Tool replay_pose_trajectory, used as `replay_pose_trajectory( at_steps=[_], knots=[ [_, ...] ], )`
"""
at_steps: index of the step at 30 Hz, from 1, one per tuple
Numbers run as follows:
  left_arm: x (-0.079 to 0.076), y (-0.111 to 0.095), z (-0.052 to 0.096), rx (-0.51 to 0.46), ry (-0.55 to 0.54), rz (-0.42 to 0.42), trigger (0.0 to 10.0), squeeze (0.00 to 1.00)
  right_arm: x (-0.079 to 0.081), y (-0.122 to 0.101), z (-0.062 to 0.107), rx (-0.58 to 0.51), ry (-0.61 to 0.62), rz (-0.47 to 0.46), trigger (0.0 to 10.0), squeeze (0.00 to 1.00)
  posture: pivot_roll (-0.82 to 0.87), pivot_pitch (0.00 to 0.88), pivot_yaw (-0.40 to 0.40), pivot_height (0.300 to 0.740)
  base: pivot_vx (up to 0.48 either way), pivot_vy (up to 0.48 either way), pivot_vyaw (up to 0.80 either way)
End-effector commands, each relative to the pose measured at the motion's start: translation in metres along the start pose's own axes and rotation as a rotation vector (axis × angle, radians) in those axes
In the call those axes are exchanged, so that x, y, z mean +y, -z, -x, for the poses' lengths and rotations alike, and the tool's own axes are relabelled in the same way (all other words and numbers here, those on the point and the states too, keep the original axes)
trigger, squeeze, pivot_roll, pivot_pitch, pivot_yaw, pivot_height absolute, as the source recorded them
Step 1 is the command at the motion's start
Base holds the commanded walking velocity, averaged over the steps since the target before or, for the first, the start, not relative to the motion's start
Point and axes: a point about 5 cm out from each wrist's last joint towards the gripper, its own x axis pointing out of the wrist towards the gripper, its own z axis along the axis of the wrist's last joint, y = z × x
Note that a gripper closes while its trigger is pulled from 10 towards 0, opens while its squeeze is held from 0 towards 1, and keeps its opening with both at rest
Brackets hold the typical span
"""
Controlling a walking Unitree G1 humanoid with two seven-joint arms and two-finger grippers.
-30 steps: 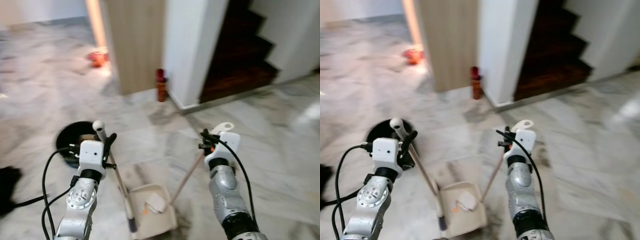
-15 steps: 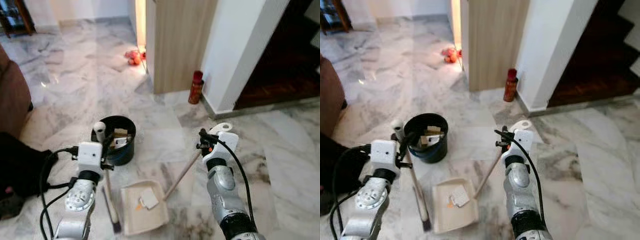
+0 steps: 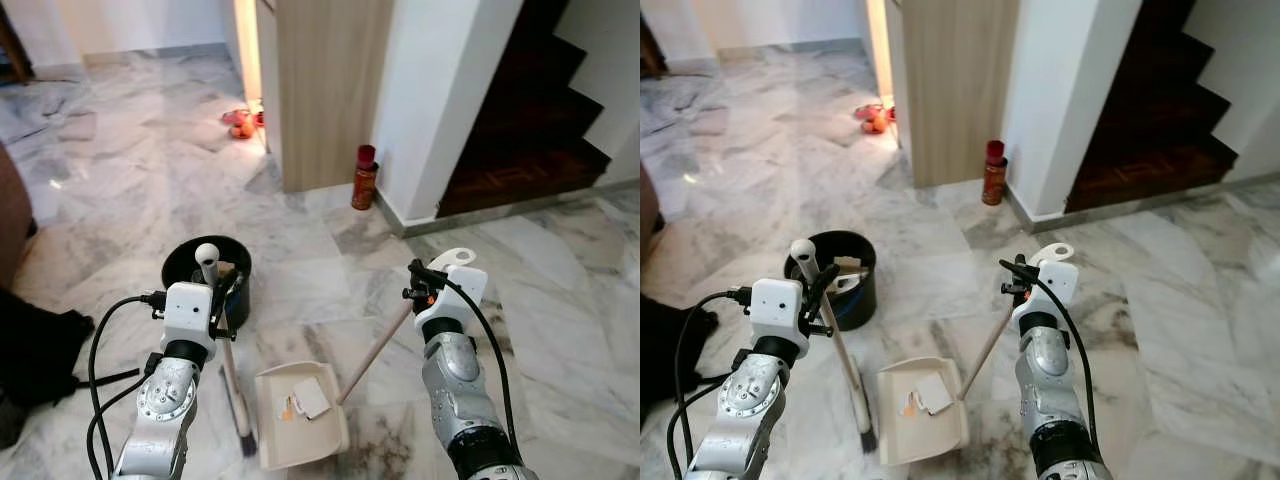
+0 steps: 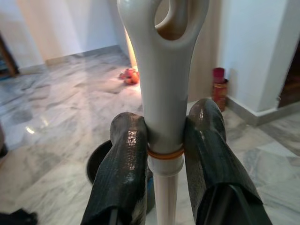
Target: Sweep floor
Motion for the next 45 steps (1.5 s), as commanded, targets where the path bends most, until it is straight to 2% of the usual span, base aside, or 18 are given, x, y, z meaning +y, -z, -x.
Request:
replay_pose_trajectory(
  at_steps=[1,33,45],
  knots=[
    [0.005,-0.008,0.000,-0.032,-0.015,-0.006,10.0,0.00,0.006,-0.005,-0.003,-0.019,-0.008,-0.030,10.0,0.00,0.17,0.057,-0.026,0.740,0.000,0.330,0.00],
    [0.008,-0.009,0.000,-0.029,-0.020,-0.014,10.0,0.00,0.005,-0.006,-0.004,-0.020,0.011,-0.038,10.0,0.00,0.18,0.074,-0.025,0.740,0.000,0.354,0.00],
    [0.010,-0.007,0.003,-0.026,-0.022,-0.031,10.0,0.00,0.010,-0.024,-0.010,-0.084,-0.010,-0.047,10.0,0.00,0.18,0.081,-0.025,0.740,0.000,0.000,0.00]
  ],
)
